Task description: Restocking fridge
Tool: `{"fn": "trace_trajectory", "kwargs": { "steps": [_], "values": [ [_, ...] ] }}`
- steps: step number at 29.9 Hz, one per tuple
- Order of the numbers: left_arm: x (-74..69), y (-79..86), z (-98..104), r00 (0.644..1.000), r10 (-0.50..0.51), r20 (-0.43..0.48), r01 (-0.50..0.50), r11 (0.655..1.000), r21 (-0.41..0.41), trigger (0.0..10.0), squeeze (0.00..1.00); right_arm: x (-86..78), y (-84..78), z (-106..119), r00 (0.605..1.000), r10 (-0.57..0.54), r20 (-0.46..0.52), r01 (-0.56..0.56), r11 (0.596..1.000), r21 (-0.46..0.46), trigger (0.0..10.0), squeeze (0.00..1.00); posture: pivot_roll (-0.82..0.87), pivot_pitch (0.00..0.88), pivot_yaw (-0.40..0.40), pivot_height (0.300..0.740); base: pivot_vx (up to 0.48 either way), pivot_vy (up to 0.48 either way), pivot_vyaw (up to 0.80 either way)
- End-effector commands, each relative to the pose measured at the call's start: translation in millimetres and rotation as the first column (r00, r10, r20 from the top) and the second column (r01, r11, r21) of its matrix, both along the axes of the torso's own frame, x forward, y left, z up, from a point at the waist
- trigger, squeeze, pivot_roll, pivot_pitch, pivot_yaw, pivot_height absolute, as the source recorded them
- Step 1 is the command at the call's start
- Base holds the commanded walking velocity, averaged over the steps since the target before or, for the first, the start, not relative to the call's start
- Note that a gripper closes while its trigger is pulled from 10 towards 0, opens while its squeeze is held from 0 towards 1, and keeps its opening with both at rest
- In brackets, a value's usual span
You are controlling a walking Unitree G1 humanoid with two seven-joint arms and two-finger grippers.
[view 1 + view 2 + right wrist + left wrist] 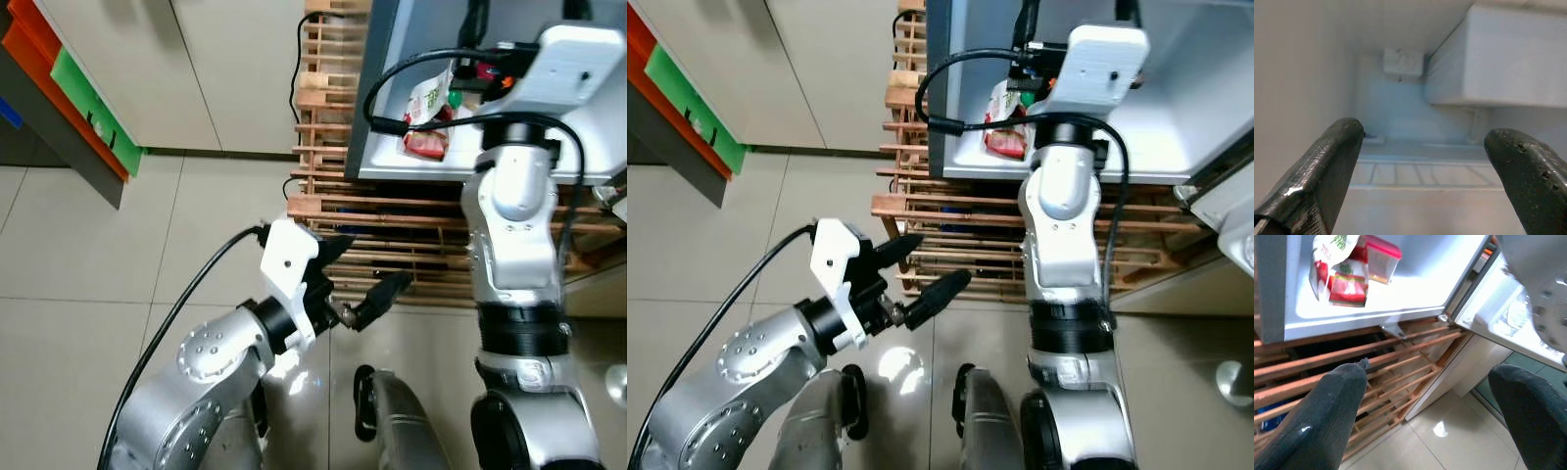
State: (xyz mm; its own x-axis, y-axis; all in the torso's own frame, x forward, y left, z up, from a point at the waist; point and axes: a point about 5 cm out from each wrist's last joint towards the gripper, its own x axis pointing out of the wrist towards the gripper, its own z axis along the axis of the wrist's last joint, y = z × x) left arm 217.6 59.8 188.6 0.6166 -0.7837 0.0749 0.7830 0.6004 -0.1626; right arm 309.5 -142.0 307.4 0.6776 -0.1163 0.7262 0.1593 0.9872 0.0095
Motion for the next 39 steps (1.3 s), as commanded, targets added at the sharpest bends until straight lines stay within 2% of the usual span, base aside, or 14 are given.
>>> {"fn": "trace_trajectory", "kwargs": {
  "steps": [1,2,3,4,5,8,13,14,15,17,27,28,33,39],
  "values": [
    [0.8,0.5,-2.6,1.000,0.022,-0.003,-0.022,1.000,-0.016,10.0,0.00,-14.9,5.3,-16.3,0.993,0.061,-0.098,-0.058,0.998,0.035,10.0,0.00,-0.07,0.264,-0.009,0.711,0.000,0.000,0.00],
    [1.6,0.9,-2.9,0.999,0.035,0.000,-0.035,0.999,-0.021,10.0,0.00,-17.9,8.9,-27.2,0.982,0.099,-0.159,-0.092,0.994,0.055,10.0,0.00,-0.07,0.264,-0.009,0.711,0.000,0.000,0.00],
    [1.6,0.9,-2.9,0.999,0.035,0.000,-0.035,0.999,-0.021,10.0,0.00,-17.9,8.9,-27.2,0.982,0.099,-0.159,-0.092,0.994,0.055,10.0,0.00,-0.07,0.264,-0.009,0.711,0.000,0.000,0.00],
    [1.7,-2.5,-6.4,0.999,0.041,-0.010,-0.042,0.999,-0.028,10.0,0.00,-17.2,22.4,-70.1,0.907,0.241,-0.346,-0.211,0.970,0.123,10.0,0.00,-0.09,0.275,-0.006,0.711,0.000,0.000,0.00],
    [1.3,-5.1,-7.9,0.999,0.032,-0.013,-0.032,0.999,-0.026,10.0,0.00,-16.8,27.0,-86.3,0.868,0.280,-0.411,-0.241,0.960,0.146,10.0,0.00,-0.09,0.277,-0.006,0.711,0.000,0.000,0.00],
    [1.6,-8.6,-8.4,1.000,0.018,-0.008,-0.018,1.000,-0.021,10.0,0.00,-18.2,29.1,-100.3,0.837,0.283,-0.469,-0.237,0.959,0.156,10.0,0.00,-0.08,0.281,-0.008,0.711,0.000,0.000,0.00],
    [4.9,-5.8,-3.9,0.999,0.031,0.010,-0.031,0.999,-0.023,10.0,0.00,-21.9,30.9,-97.5,0.815,0.288,-0.503,-0.234,0.958,0.169,10.0,0.00,-0.07,0.304,-0.020,0.711,0.000,0.000,0.00],
    [3.9,-4.8,-5.3,0.999,0.036,0.004,-0.036,0.999,-0.023,10.0,0.00,-20.7,33.9,-106.3,0.790,0.277,-0.547,-0.234,0.961,0.148,10.0,0.00,-0.06,0.316,-0.024,0.711,0.000,0.000,0.00],
    [3.9,-4.8,-5.3,0.999,0.036,0.004,-0.036,0.999,-0.023,10.0,0.00,-20.7,33.9,-106.3,0.790,0.277,-0.547,-0.234,0.961,0.148,10.0,0.00,-0.06,0.316,-0.024,0.711,0.000,0.000,0.00],
    [-1.6,-3.2,-8.7,0.999,0.044,-0.015,-0.044,0.999,-0.018,10.0,0.00,-13.2,39.2,-131.2,0.732,0.251,-0.634,-0.225,0.967,0.124,10.0,0.00,-0.04,0.328,-0.024,0.711,0.000,0.000,0.00],
    [-5.6,6.3,-9.2,0.995,0.095,-0.034,-0.095,0.995,-0.007,10.0,0.00,5.5,42.0,-144.5,0.701,0.217,-0.679,-0.207,0.973,0.098,10.0,0.00,0.01,0.335,-0.014,0.711,0.000,0.000,0.00],
    [-8.2,11.4,-9.2,0.993,0.110,-0.034,-0.110,0.994,0.004,10.0,0.00,14.4,36.5,-142.2,0.723,0.161,-0.672,-0.161,0.985,0.062,10.0,0.00,0.02,0.338,-0.013,0.711,0.000,0.000,0.00],
    [-12.6,18.4,-11.3,0.993,0.115,-0.016,-0.114,0.993,0.041,10.0,0.00,26.4,28.3,-132.3,0.775,0.045,-0.631,-0.073,0.997,-0.019,10.0,0.00,0.04,0.336,-0.008,0.711,0.000,0.000,0.00],
    [-15.1,19.8,-14.9,0.994,0.107,-0.029,-0.104,0.992,0.071,10.0,0.00,34.0,25.1,-128.7,0.795,-0.013,-0.607,-0.029,0.998,-0.059,10.0,0.00,0.05,0.333,-0.008,0.711,0.000,0.000,0.00]
  ]
}}
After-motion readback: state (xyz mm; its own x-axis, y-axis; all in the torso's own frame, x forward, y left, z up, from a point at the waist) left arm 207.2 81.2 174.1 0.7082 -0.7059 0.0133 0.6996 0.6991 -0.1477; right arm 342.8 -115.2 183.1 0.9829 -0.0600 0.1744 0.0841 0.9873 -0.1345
